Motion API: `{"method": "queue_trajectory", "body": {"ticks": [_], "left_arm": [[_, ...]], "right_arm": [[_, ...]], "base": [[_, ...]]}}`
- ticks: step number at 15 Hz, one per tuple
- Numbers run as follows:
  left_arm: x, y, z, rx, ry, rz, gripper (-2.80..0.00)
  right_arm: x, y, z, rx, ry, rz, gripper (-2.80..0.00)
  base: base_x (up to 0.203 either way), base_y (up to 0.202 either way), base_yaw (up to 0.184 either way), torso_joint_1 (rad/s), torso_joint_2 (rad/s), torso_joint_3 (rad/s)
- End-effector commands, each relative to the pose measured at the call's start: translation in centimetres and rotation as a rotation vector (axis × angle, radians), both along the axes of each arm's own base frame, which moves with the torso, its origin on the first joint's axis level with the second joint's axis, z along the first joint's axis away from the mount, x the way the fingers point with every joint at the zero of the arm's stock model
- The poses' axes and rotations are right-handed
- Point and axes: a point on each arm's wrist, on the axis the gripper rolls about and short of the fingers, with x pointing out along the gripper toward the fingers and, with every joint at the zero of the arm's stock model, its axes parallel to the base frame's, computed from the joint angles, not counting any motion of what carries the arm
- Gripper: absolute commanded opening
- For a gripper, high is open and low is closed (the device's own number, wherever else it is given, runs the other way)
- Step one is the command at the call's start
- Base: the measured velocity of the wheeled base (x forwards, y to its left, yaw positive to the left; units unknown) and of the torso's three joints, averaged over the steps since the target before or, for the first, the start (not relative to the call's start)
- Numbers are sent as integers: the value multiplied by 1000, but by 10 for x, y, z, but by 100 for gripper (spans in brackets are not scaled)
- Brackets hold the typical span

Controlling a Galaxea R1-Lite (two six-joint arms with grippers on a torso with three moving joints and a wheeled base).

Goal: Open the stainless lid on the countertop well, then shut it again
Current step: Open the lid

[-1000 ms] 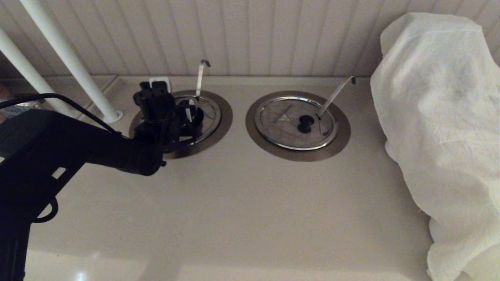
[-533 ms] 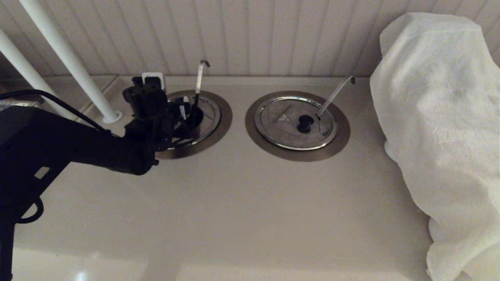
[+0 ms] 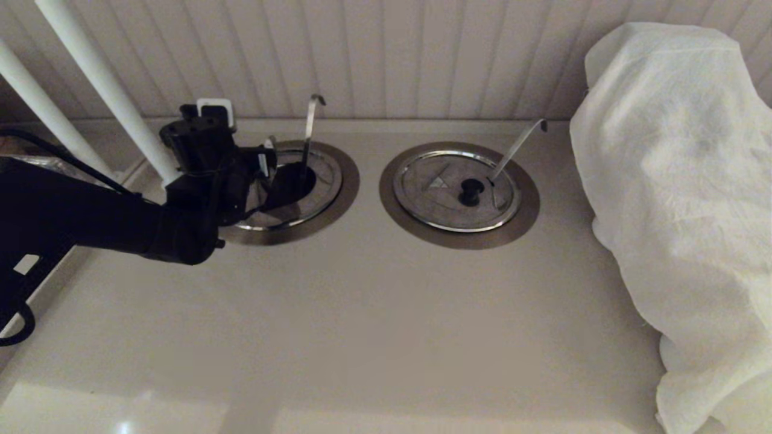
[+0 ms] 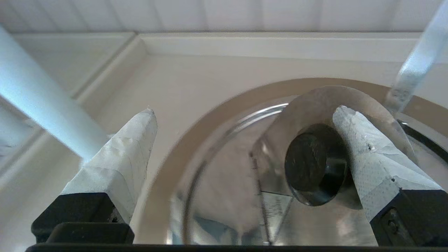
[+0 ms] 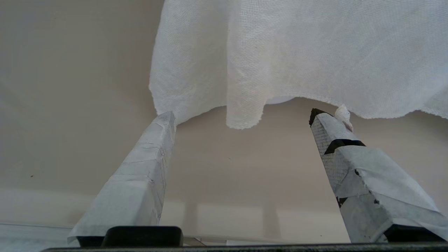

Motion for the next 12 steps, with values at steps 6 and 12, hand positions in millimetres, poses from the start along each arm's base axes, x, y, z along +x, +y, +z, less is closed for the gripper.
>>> {"method": "queue_trajectory", "body": {"ticks": [6, 12], "left_arm": [[-20, 18, -5, 157, 92, 16, 0], [-28, 48, -7, 235, 145, 75, 0]], "right_arm": [[0, 0, 0, 0, 0, 0, 0], [0, 0, 0, 0, 0, 1, 0]], "base": [[0, 0, 0, 0, 0, 0], [0, 0, 0, 0, 0, 0]]}}
